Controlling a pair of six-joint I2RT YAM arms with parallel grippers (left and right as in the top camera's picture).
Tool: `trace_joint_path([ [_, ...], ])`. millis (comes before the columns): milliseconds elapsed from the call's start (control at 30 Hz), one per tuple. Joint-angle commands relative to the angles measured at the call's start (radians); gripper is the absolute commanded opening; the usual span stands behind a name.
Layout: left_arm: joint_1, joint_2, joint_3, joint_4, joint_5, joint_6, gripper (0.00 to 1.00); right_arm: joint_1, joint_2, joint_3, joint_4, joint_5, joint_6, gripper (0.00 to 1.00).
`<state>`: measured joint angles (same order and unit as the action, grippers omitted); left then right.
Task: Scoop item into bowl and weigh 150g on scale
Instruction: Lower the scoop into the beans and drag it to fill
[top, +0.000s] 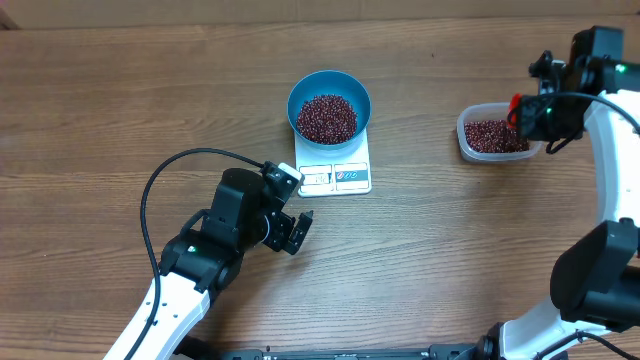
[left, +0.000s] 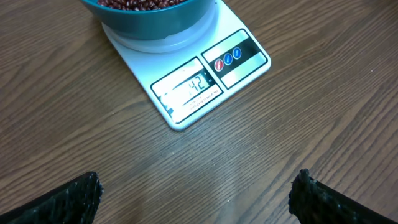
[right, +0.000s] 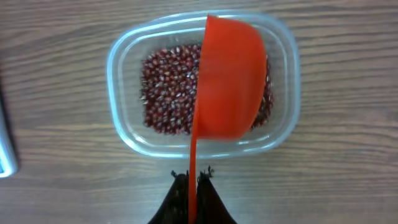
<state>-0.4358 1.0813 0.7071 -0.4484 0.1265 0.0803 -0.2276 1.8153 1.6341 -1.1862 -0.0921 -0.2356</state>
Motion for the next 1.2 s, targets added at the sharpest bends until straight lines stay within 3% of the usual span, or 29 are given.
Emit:
trace_joint_path([
  [0, 0.003, 0.003, -0.003, 0.001, -0.006, -0.009, 1.0, 0.002, -0.006, -0.056, 0.055, 0.057, -0.009, 0.04],
  [567, 0.003, 0.003, -0.003, 0.001, -0.006, -0.009, 1.0, 0.005, -0.005, -0.259, 0.312, 0.092, -0.04, 0.04],
  [1167, 0.003, 0.003, -0.003, 0.001, -0.006, -0.009, 1.0, 0.051, 0.061, -0.287, 0.354, 0.09, -0.08, 0.04],
])
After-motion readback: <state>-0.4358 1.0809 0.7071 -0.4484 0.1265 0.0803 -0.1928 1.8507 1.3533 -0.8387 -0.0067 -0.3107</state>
